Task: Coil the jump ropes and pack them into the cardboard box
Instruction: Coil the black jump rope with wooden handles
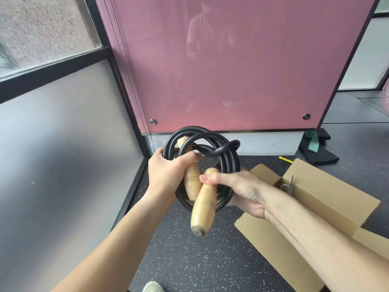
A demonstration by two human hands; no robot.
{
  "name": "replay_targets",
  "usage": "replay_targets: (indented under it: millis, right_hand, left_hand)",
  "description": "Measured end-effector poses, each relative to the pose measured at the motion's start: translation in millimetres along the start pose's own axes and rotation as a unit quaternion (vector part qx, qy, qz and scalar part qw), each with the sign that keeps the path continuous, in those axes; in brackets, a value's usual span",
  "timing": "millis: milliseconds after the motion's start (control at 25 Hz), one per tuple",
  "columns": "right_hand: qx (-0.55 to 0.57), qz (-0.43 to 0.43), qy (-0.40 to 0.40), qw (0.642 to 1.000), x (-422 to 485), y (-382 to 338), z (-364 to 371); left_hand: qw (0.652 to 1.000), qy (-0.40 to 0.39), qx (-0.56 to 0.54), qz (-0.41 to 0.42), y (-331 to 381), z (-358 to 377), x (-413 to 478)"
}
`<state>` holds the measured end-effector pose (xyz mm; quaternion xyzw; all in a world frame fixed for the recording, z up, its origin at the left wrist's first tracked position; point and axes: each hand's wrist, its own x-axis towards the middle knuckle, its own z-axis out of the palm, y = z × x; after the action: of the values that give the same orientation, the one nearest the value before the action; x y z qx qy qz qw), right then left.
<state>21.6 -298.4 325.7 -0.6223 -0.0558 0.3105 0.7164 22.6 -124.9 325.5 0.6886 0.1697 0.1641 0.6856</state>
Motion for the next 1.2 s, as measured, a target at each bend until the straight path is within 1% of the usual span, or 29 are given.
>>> replay_targets:
  millis: [120,160,200,240,280,360,400,480,560,600,680,720,800,880,920,960,1000,1080,1120,1160,1200]
  right_hand:
    - [0.066,0.047,0.030,0.996,4,3,4]
    - [0.088,0.043,0.057,0.994,7,7,5]
    - [0.089,0.025,0.100,0.991,10,9,5]
    - [0.059,-0.002,0.146,0.988,12,11,6]
    - [-0.003,-0.031,0.189,0.982,12,12,7]
    - [-0.166,-0.079,0.235,0.954,10,14,7]
    - [-0.239,-0.090,0.236,0.937,10,15,7]
    - [-0.364,-0.085,0.225,0.900,11,20,7]
    - [-0.483,-0.081,0.219,0.844,13,23,3]
    - [-0.513,-0.085,0.202,0.830,10,20,-1]
    - [-0.515,-0.114,0.147,0.837,0,4,-16]
    - [-0.532,-0.130,0.125,0.827,-6,-6,-27]
    - [-0.607,-0.142,0.100,0.776,-16,-19,-49]
    - [-0.681,-0.161,0.088,0.709,-25,-23,-64]
    - [-0.697,-0.173,0.087,0.691,-28,-22,-68]
    - [-0.687,-0.187,0.094,0.695,-31,-20,-73]
    - [-0.651,-0.193,0.105,0.727,-35,-18,-77]
    - [-0.488,-0.189,0.106,0.846,-38,-12,-73]
    - [-0.416,-0.194,0.093,0.883,-38,-7,-62]
    - [-0.373,-0.202,0.088,0.901,-36,0,-46]
    - [-0.344,-0.206,0.090,0.912,-32,8,-30]
  left_hand:
    - [1.000,0.026,0.005,0.012,2,3,-2]
    - [0.999,0.035,0.018,0.026,1,5,-5]
    - [0.997,0.047,0.032,0.043,1,7,-8]
    - [0.995,0.062,0.048,0.059,1,8,-11]
    - [0.992,0.076,0.062,0.073,1,8,-13]
    - [0.988,0.091,0.075,0.097,3,9,-16]
    - [0.986,0.093,0.079,0.109,3,10,-17]
    - [0.982,0.088,0.099,0.132,1,13,-21]
    - [0.979,0.082,0.122,0.142,1,16,-23]
    - [0.977,0.083,0.134,0.145,2,14,-20]
    - [0.975,0.086,0.142,0.146,6,4,-6]
    - [0.977,0.087,0.135,0.140,7,-1,1]
    - [0.984,0.075,0.113,0.112,2,-6,9]
    - [0.993,0.043,0.093,0.058,-10,-3,10]
    - [0.996,0.023,0.076,0.029,-14,0,10]
    - [0.999,0.004,0.053,0.005,-16,2,11]
    - [0.999,-0.007,0.026,-0.017,-17,5,13]
    - [0.998,0.002,-0.032,-0.052,-17,9,14]
    - [0.996,0.018,-0.066,-0.061,-18,11,12]
    - [0.993,0.034,-0.098,-0.065,-19,14,8]
    - [0.989,0.051,-0.119,-0.066,-20,18,3]
